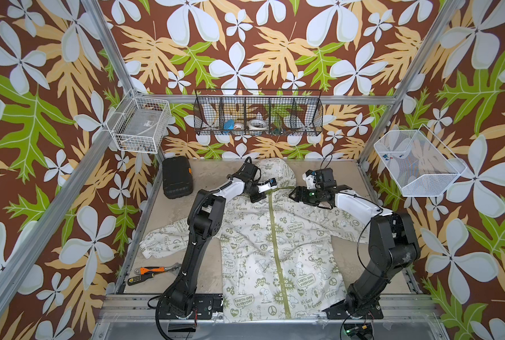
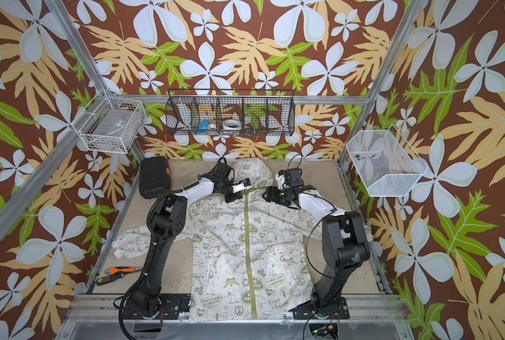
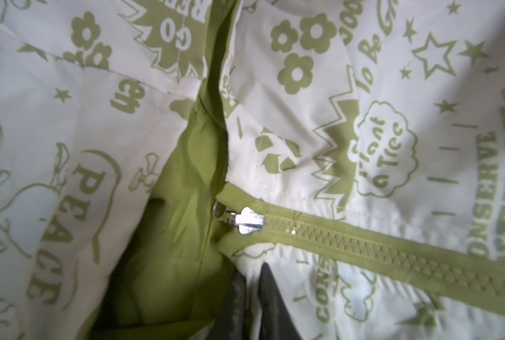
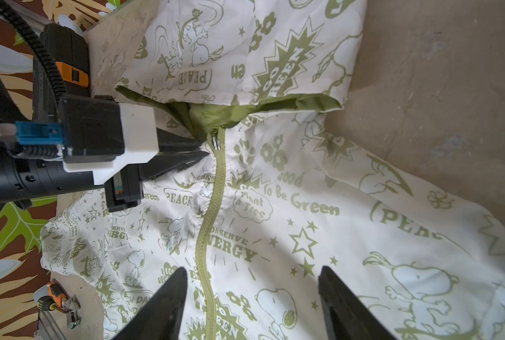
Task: Unzip the jacket
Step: Flatten out the jacket at the center of the board.
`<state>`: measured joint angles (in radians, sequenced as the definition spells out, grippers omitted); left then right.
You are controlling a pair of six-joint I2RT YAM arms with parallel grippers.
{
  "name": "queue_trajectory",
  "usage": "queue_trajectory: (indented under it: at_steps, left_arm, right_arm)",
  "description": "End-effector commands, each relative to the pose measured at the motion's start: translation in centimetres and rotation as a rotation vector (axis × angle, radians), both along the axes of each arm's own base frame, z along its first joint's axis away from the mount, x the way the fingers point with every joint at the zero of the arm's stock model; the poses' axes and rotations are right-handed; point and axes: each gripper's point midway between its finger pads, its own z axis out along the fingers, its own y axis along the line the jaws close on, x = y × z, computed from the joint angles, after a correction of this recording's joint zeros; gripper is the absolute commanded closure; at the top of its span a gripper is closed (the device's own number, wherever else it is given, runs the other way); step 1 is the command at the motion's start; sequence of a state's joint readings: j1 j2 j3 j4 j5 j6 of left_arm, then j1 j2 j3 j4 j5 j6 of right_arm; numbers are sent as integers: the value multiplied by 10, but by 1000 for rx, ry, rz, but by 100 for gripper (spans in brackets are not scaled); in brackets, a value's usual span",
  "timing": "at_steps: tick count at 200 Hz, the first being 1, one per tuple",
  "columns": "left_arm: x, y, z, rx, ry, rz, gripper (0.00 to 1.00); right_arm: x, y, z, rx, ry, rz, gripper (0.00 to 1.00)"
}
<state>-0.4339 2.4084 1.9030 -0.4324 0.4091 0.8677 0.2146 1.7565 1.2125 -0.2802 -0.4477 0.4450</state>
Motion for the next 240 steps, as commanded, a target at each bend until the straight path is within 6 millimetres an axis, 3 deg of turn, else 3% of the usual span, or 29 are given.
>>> queue_trajectory:
  at_steps: [1,38,64,119,159,192,240]
  left_arm:
    - [2,9,-7,39,-8,33,98]
    - [6,1,20,-46,-84,45,100]
    - [10,6,39,-88,-186,92,100]
    - [-2,19,82,-184,-435,169,100]
    - [-16,17,92,-197,-540,176,100]
    - [-22,13,92,-198,-573,172,100]
    - [-27,10,96,-217,-599,182,100]
  right_arm:
    - [6,0,4,-1,-12,-4,30]
    - [23,-3,-8,-31,47,-54,30]
    - [40,0,-18,-7,104,-110,28]
    - [62,38,-16,118,171,-156,27]
    - [67,66,-11,117,183,-131,26]
    - [75,73,-6,92,171,-112,25]
    - [85,79,-30,60,213,-96,29]
